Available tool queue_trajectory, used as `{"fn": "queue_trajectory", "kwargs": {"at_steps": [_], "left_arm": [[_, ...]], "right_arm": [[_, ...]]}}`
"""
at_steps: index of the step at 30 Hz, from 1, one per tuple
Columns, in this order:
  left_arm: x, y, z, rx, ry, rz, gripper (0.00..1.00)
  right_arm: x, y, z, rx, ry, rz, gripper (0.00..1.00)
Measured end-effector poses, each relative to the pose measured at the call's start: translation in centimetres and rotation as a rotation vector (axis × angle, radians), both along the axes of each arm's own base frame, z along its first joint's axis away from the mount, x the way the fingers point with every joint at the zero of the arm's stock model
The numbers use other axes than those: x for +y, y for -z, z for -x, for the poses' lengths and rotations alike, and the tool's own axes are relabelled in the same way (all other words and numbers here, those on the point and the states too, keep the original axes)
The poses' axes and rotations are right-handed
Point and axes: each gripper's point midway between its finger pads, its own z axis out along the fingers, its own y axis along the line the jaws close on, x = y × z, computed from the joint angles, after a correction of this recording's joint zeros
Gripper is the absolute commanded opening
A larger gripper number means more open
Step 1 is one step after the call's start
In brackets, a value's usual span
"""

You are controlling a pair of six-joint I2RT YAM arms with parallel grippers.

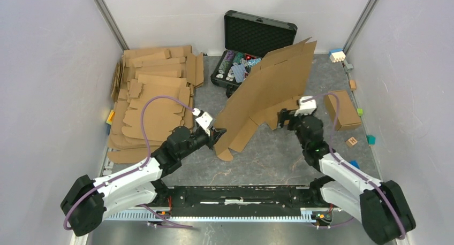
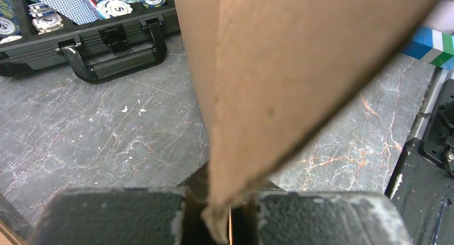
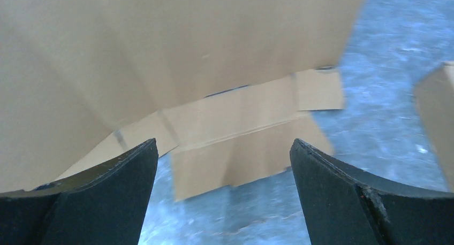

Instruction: Fold the paper box

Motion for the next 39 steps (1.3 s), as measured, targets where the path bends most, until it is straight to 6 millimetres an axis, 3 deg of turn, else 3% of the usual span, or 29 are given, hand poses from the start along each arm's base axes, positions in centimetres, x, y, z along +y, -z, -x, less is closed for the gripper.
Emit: {"fn": "queue_trajectory", "kwargs": {"at_steps": [3,7,13,17,23,28,32,35,39], "left_arm": [[0.1,0.0,0.0,0.000,-0.002,0.000,0.08],[0.1,0.0,0.0,0.000,-0.003,-0.001,0.08],[0.1,-0.1,0.2,0.001,0.000,-0.001,0.08],[0.1,-0.2,0.2,0.003,0.002,-0.003,0.08],[-0.4,-0.4,0.0,0.009,0.006,-0.010,0.08],[-0.7,-0.4,-0.2,0.013,0.006,-0.016,0.08],[-0.7,-0.4,-0.2,0.015,0.006,-0.018,0.08],[-0.9,-0.4,-0.4,0.018,0.005,-0.021,0.08],[-1.1,-0.4,-0.6,0.021,0.005,-0.025,0.08]], "right_arm": [[-4.9,-0.9,-2.1,-0.014,0.141,-0.053,0.98],[-7.8,-2.2,-4.6,-0.032,0.191,-0.124,0.98],[-12.4,-5.2,-9.9,-0.175,0.171,-0.316,0.98],[-13.0,-7.0,-12.8,-0.257,0.079,-0.359,0.98],[-12.4,-13.2,-16.3,-0.475,-0.146,-0.349,0.98],[-13.0,-15.4,-18.7,-0.550,-0.230,-0.323,0.98],[-12.6,-14.9,-20.8,-0.542,-0.314,-0.343,0.98],[-12.2,-12.2,-21.8,-0.472,-0.352,-0.386,0.98],[-11.3,-8.7,-21.9,-0.355,-0.390,-0.476,0.89]]}}
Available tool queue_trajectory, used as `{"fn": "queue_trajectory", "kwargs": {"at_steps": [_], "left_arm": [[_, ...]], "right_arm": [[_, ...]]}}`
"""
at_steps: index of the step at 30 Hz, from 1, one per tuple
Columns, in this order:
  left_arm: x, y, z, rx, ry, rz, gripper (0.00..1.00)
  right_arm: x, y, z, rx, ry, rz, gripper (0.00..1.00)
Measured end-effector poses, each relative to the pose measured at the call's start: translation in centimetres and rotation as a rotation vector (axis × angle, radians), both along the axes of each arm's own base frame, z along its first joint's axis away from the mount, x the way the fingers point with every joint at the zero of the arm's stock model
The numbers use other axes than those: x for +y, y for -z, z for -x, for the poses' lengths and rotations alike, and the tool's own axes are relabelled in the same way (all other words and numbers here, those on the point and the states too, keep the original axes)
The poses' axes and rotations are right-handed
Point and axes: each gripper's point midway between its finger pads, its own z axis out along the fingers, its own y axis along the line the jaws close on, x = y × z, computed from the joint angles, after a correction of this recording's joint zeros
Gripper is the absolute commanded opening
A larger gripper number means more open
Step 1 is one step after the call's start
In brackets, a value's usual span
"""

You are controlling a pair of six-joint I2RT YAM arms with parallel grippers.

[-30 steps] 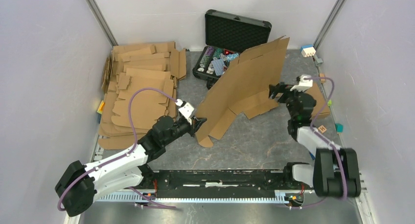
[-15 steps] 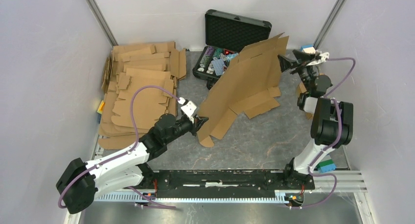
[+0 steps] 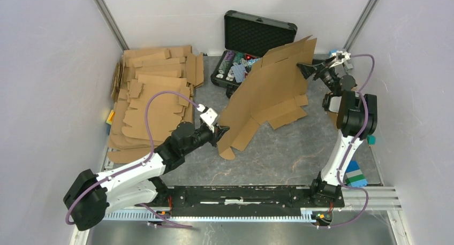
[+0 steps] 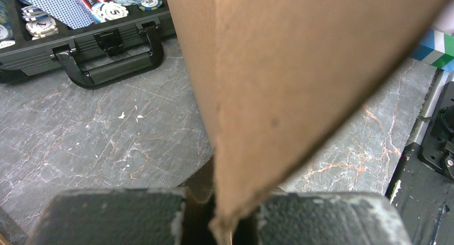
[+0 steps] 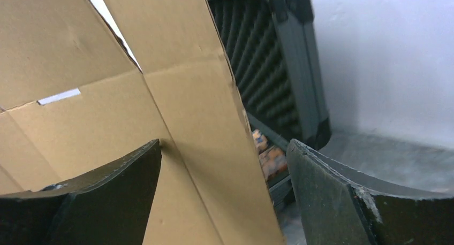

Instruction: Fold the paper box

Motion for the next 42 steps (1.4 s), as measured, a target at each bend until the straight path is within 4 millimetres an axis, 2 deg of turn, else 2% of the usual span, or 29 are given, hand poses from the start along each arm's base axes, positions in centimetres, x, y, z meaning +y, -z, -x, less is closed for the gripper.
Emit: {"fn": "queue_trajectory", "kwargs": {"at_steps": [4,6,8,10,12,15,17,20,21,23,25,29,31,37,42], "left_arm": [[0.1,0.0,-0.2,-0.001,-0.011,-0.002,0.08],[0.2,0.0,-0.3,-0.002,-0.021,-0.003,0.08],[0.2,0.0,-0.3,-0.003,-0.024,-0.004,0.08],[0.3,0.0,-0.4,-0.003,-0.031,-0.004,0.08],[0.4,0.0,-0.5,-0.004,-0.040,-0.006,0.08],[0.6,0.0,-0.6,-0.005,-0.050,-0.007,0.08],[0.7,-0.1,-0.6,-0.005,-0.054,-0.007,0.08],[0.9,-0.5,-0.5,-0.014,-0.058,0.001,0.08],[1.0,-0.6,-0.4,-0.017,-0.060,0.004,0.08],[1.2,-0.8,-0.3,-0.022,-0.064,0.009,0.08],[1.3,-0.8,-0.2,-0.023,-0.064,0.009,0.08],[1.4,-0.7,-0.1,-0.022,-0.063,0.009,0.08],[1.4,-0.7,-0.1,-0.022,-0.062,0.008,0.08],[1.2,-0.5,0.0,-0.017,-0.046,0.004,0.09],[1.1,-0.4,0.1,-0.016,-0.042,0.002,0.09]], "right_arm": [[1.3,2.0,0.8,0.112,-0.065,-0.081,0.84],[1.8,2.6,1.8,0.147,-0.066,-0.098,0.80],[2.4,3.1,3.6,0.171,-0.058,-0.095,0.71],[3.4,2.9,6.1,0.166,-0.041,-0.070,0.58],[4.2,1.9,8.0,0.122,-0.018,-0.028,0.49],[5.9,0.2,11.0,0.034,0.031,0.050,0.49],[7.2,-0.5,12.9,-0.014,0.072,0.103,0.43],[8.8,-0.3,14.9,-0.032,0.133,0.173,0.35],[9.1,0.0,15.3,-0.031,0.147,0.189,0.40],[9.1,0.9,15.7,-0.004,0.187,0.209,0.60],[8.5,2.6,15.7,0.056,0.241,0.218,0.69],[7.3,6.4,16.8,0.191,0.327,0.231,0.73],[7.2,7.3,17.3,0.225,0.342,0.240,0.73],[7.9,7.5,18.0,0.240,0.348,0.250,0.76],[7.1,9.0,18.3,0.316,0.412,0.273,0.80]]}}
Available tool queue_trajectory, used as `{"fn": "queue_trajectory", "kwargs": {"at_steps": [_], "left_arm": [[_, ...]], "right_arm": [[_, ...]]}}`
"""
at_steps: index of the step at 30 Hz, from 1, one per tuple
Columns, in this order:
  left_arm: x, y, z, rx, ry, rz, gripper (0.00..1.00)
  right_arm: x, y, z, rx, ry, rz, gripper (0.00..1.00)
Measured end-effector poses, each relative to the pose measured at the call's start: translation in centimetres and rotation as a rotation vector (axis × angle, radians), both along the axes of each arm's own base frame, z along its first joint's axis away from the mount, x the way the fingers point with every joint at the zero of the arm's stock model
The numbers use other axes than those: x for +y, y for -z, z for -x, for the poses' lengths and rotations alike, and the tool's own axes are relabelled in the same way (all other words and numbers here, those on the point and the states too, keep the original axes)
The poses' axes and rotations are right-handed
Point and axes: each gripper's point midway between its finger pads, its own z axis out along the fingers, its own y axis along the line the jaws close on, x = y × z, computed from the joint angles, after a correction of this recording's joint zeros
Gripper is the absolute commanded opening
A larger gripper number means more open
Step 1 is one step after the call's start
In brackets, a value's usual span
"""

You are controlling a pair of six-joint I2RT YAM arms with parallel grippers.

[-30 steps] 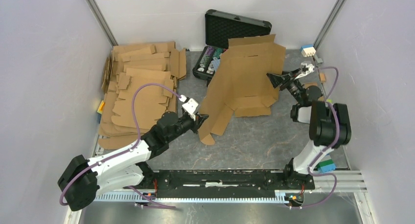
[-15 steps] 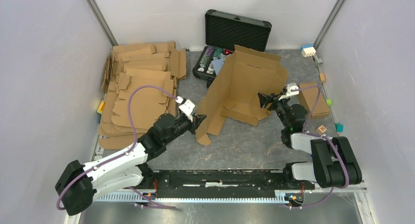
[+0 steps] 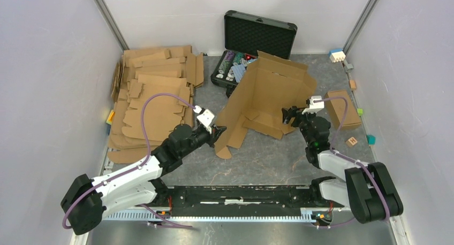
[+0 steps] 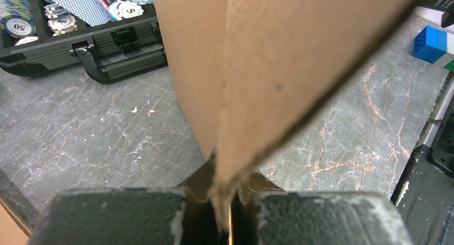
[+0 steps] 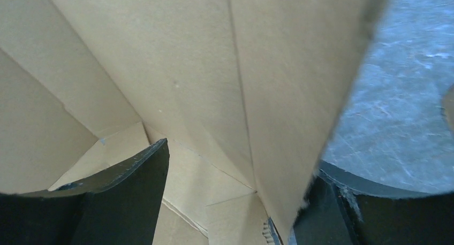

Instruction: Fold the paper box

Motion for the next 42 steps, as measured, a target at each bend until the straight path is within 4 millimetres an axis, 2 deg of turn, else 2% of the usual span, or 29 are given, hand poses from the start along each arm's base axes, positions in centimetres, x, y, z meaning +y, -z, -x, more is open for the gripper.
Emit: {"fn": "queue_trajectory", "kwargs": {"at_steps": [5,8,13,17,19,22,24,28,30,33,35,39,42], "left_arm": [[0.0,0.0,0.0,-0.002,0.001,-0.002,0.09],[0.0,0.0,0.0,-0.002,0.001,-0.002,0.08],[0.0,0.0,0.0,-0.002,0.001,-0.002,0.09],[0.0,0.0,0.0,-0.002,0.002,-0.002,0.08],[0.0,0.0,0.0,-0.002,0.003,-0.002,0.08],[0.0,0.0,0.1,-0.001,0.005,-0.002,0.09],[-0.1,0.0,0.1,-0.001,0.006,-0.002,0.08],[-0.1,0.2,0.0,0.002,0.006,-0.006,0.09],[-0.1,0.2,0.0,0.002,0.005,-0.006,0.09],[-0.1,0.2,0.0,0.002,0.005,-0.006,0.08],[-0.1,0.2,0.0,0.002,0.005,-0.006,0.09],[-0.1,0.2,0.0,0.002,0.005,-0.007,0.08],[-0.1,0.2,0.0,0.002,0.006,-0.007,0.08]], "right_arm": [[-2.1,-1.7,0.2,-0.034,0.123,0.003,0.76],[-2.7,-2.5,0.3,-0.054,0.154,0.003,0.71],[-2.2,-2.8,0.4,-0.064,0.125,0.011,0.60],[-1.3,-2.7,0.5,-0.064,0.087,0.012,0.58],[-0.9,-2.7,0.6,-0.063,0.074,0.012,0.60],[0.1,-2.4,0.9,-0.054,0.045,0.014,0.71],[0.8,-2.1,1.1,-0.041,0.022,0.017,0.73],[2.1,0.2,1.6,0.038,-0.006,0.049,0.74],[2.2,0.8,1.8,0.060,-0.001,0.060,0.75],[2.2,0.9,1.8,0.062,0.011,0.066,0.85],[2.4,0.9,1.7,0.062,0.010,0.076,0.87],[2.8,0.9,1.8,0.062,-0.005,0.094,0.85],[3.2,0.8,1.9,0.056,-0.017,0.100,0.80]]}}
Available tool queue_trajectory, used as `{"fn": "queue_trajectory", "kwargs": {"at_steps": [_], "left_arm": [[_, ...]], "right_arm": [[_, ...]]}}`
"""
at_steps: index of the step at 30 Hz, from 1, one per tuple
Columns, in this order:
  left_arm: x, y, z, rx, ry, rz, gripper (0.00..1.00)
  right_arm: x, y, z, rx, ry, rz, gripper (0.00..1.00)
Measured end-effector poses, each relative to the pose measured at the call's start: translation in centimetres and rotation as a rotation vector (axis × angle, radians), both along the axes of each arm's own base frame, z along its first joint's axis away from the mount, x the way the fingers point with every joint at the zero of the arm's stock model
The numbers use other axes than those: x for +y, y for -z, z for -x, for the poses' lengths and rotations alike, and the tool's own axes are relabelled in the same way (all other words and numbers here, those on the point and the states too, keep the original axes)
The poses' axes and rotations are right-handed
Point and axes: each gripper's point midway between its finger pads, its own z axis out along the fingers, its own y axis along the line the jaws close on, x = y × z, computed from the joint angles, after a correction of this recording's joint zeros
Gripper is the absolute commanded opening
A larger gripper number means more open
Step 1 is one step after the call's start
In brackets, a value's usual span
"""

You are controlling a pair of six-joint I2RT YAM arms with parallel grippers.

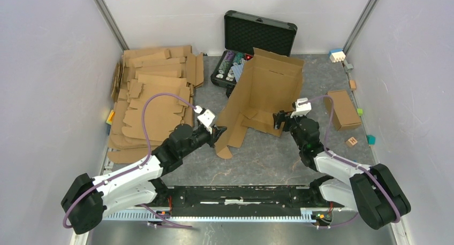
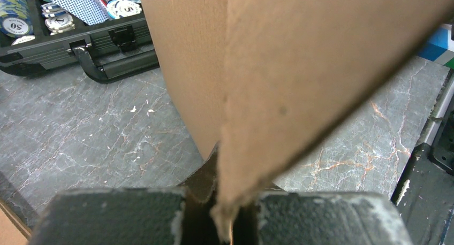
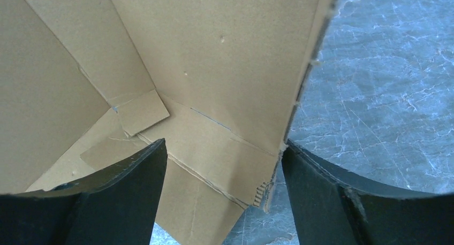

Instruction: Fold the paper box

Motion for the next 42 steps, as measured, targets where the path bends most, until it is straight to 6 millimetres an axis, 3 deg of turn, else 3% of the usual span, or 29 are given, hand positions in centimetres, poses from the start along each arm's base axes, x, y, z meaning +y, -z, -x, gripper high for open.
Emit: {"fn": "queue_trajectory", "kwargs": {"at_steps": [6,11,24,32,33,36,42], "left_arm": [[0.0,0.0,0.0,0.001,0.000,-0.001,0.08],[0.0,0.0,0.0,0.001,0.000,-0.001,0.08],[0.0,0.0,0.0,0.001,0.000,-0.001,0.09],[0.0,0.1,0.0,0.001,0.000,-0.002,0.09],[0.0,0.1,0.0,0.000,0.000,-0.003,0.09],[0.0,0.1,0.0,-0.002,0.001,-0.005,0.09],[0.0,0.1,-0.1,-0.002,0.001,-0.006,0.09]], "right_arm": [[0.4,-1.2,0.3,-0.066,-0.016,-0.009,0.78],[0.7,-1.1,1.3,-0.116,-0.066,-0.005,0.76],[2.3,-0.9,1.3,-0.130,-0.149,-0.016,0.53],[3.0,-0.5,0.8,-0.101,-0.173,-0.016,0.54],[3.1,-0.5,0.8,-0.098,-0.178,-0.016,0.57],[3.6,-0.2,0.6,-0.080,-0.195,-0.018,0.82],[4.1,0.2,0.6,-0.054,-0.227,-0.010,0.66]]}}
